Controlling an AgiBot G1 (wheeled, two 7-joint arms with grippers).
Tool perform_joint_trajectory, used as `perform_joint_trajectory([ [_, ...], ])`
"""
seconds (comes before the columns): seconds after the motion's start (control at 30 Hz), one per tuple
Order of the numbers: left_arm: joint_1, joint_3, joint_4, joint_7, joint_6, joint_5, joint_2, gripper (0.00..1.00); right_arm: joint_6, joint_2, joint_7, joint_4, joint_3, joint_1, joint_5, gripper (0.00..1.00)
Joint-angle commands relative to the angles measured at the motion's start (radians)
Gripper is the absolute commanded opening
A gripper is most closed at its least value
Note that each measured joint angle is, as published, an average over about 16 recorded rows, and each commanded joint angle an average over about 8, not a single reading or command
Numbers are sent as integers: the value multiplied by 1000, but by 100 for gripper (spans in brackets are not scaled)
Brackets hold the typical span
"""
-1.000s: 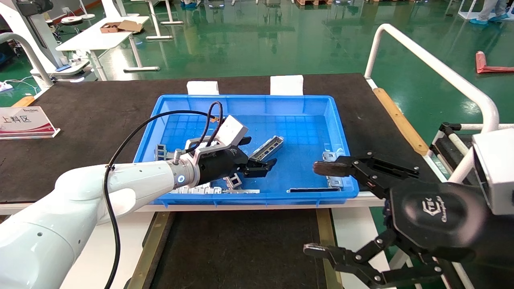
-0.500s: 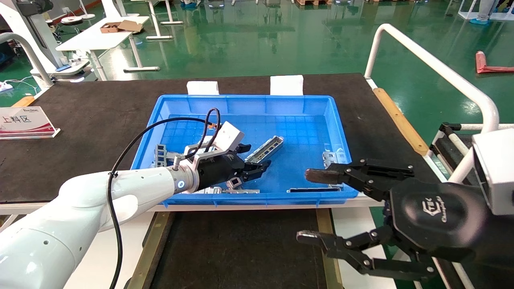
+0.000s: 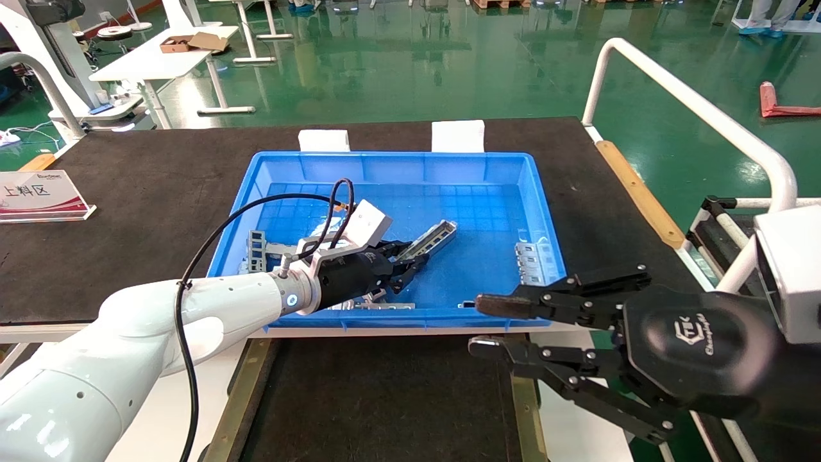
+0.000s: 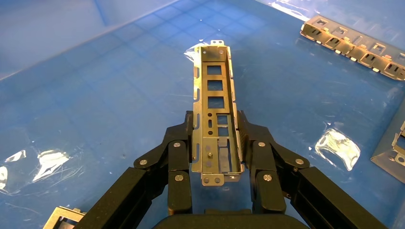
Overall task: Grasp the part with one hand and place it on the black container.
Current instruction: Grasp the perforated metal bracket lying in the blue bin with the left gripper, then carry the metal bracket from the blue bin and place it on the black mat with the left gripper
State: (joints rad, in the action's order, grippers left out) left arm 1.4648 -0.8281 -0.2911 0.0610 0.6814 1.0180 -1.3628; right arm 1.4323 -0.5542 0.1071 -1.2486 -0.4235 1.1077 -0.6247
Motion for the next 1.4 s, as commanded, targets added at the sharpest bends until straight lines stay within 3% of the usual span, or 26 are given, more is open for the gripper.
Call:
perform_joint_trajectory([
  [0.03, -1, -10, 0, -1, -3, -9, 0, 0, 0, 0, 0, 0, 0, 0, 0, 0],
  [0.4, 32, -15, -27, 46, 95, -103, 13, 0, 0, 0, 0, 0, 0, 0, 0, 0],
  [0.9, 48, 17, -98, 104, 513, -197, 162, 0, 0, 0, 0, 0, 0, 0, 0, 0],
  [1.17, -60, 10, -306, 35, 636, -223, 299, 0, 0, 0, 0, 0, 0, 0, 0, 0],
  [1.4, -243, 4, -564, -59, 542, -249, 413, 0, 0, 0, 0, 0, 0, 0, 0, 0],
])
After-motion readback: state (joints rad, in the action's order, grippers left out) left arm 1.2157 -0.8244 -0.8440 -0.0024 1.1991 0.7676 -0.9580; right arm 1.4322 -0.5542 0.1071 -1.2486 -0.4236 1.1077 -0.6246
